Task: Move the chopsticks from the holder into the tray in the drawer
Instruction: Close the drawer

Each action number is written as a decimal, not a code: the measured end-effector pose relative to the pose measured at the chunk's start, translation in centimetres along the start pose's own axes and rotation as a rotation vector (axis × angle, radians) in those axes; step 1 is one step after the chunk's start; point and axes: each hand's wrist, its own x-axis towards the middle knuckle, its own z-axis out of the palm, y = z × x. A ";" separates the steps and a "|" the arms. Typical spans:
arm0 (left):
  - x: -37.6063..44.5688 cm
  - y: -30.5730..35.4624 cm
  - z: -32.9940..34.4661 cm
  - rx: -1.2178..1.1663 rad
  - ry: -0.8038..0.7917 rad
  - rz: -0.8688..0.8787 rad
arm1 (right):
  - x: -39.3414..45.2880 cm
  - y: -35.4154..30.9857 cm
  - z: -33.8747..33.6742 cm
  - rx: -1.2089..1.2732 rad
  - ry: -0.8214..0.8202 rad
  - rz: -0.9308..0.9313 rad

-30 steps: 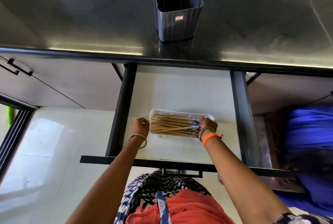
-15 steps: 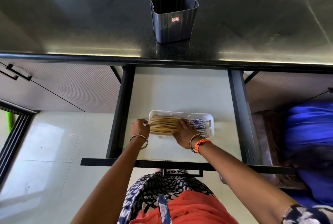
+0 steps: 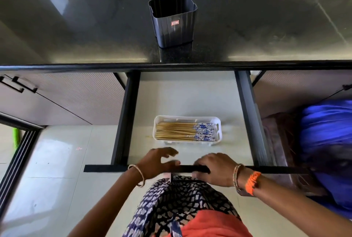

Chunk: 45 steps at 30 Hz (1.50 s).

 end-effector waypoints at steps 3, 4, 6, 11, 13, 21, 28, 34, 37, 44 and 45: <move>-0.8 0.6 1.0 0.282 -0.107 0.057 | -2.0 0.1 0.5 -0.093 0.061 -0.012; -0.7 0.7 1.1 0.349 -0.086 0.076 | -2.1 -0.1 0.6 -0.133 0.097 -0.013; -0.6 1.0 1.3 0.427 -0.045 0.100 | -2.2 -0.7 0.8 -0.176 0.163 0.000; -0.1 1.2 1.2 0.477 0.048 0.107 | -1.9 -1.4 1.0 -0.161 0.322 0.101; 0.5 1.1 0.9 0.459 0.124 0.101 | -1.4 -1.4 0.6 -0.177 0.387 0.147; 6.2 2.1 -2.8 0.408 0.288 0.082 | 3.9 0.1 -4.1 -0.282 0.487 0.220; 13.3 2.5 -9.0 0.428 0.420 0.101 | 11.3 4.3 -10.3 -0.387 0.657 0.246; 17.8 2.8 -13.4 0.551 0.635 0.084 | 16.2 6.6 -16.5 -0.444 0.668 0.230; 19.4 3.1 -14.8 0.622 0.712 0.006 | 18.3 7.7 -18.4 -0.511 0.716 0.206; 21.0 3.3 -16.5 0.768 0.880 0.058 | 20.3 8.7 -18.7 -0.636 0.909 0.124; 20.8 3.5 -16.4 0.782 0.884 0.064 | 20.3 8.6 -18.5 -0.644 0.930 0.119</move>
